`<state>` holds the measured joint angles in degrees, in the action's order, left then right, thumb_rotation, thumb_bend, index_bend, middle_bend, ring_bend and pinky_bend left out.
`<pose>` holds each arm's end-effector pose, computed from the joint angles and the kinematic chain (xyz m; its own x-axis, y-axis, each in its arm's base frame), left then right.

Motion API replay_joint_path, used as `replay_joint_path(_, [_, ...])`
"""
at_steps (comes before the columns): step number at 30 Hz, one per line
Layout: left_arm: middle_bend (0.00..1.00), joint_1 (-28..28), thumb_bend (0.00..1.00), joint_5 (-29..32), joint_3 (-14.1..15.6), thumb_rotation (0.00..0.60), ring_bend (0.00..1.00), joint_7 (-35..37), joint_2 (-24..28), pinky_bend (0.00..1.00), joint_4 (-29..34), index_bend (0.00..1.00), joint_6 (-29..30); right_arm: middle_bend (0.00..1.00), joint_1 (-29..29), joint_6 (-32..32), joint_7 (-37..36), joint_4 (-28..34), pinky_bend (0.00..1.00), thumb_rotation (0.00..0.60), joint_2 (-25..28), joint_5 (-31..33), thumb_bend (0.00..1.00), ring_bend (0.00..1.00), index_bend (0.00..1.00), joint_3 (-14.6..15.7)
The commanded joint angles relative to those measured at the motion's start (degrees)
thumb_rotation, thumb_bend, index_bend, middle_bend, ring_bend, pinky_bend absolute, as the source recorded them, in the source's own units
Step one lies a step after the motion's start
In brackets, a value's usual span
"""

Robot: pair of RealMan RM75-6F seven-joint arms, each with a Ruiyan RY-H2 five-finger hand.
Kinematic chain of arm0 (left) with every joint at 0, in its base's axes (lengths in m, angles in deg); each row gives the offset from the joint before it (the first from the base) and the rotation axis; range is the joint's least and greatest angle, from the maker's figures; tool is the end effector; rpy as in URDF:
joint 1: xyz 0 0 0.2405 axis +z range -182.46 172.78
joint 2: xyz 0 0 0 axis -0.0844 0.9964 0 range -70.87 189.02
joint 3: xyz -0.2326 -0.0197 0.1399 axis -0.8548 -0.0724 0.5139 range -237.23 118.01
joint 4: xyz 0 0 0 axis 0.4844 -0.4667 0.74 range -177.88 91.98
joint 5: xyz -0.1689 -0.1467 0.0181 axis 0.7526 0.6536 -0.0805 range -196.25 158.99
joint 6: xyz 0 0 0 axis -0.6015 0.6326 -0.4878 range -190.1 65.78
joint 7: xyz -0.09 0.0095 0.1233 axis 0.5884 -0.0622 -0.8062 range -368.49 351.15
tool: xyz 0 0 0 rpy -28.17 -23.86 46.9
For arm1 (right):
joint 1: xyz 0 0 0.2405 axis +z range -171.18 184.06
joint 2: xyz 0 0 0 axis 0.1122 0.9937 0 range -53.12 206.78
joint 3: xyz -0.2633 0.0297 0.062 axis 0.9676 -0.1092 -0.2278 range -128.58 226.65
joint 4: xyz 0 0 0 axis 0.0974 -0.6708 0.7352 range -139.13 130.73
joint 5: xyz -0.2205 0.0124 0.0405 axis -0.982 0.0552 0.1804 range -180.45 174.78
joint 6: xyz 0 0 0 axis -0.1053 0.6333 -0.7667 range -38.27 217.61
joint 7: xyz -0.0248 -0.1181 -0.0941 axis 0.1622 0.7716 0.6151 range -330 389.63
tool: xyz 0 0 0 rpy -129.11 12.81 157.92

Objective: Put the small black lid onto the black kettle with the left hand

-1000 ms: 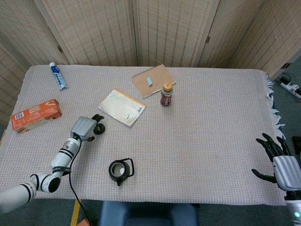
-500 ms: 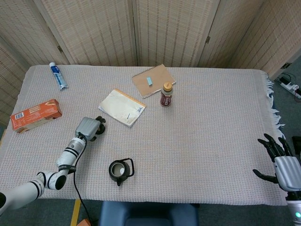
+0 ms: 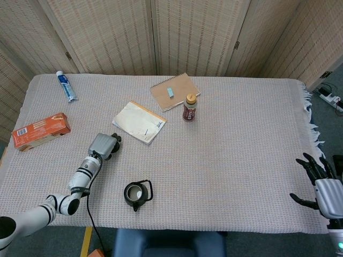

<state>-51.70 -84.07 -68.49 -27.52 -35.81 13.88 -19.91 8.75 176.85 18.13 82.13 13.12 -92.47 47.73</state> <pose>-0.2250 0.4337 -0.0423 0.6975 0.2504 0.6714 0.7122 -0.3461 -0.6107 -0.3525 -0.1724 0.1636 0.3136 -0.0120 0.9495 -0.9493 -0.0251 0.3133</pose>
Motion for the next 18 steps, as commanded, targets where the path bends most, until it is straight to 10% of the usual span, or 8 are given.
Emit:
replay_joint_path(1, [0.27,-0.08,0.24,-0.24,0.15,0.600,0.79,0.56,-0.43,0.88,-0.78,0.30,0.00,0.09,-0.03,-0.02,-0.02,-0.03,0.00,0.600,-0.01,0.06,0.00,0.20,0.14,0.00])
replay_joint_path(18, [0.33,-0.37,0.24,-1.64,0.35,0.600,0.80,4.92,-2.63,0.88,-6.45,0.36,-0.40,0.09,-0.27,0.05,0.42,0.43,0.00,0.600,0.11,0.21,0.00,0.20,0.14,-0.08])
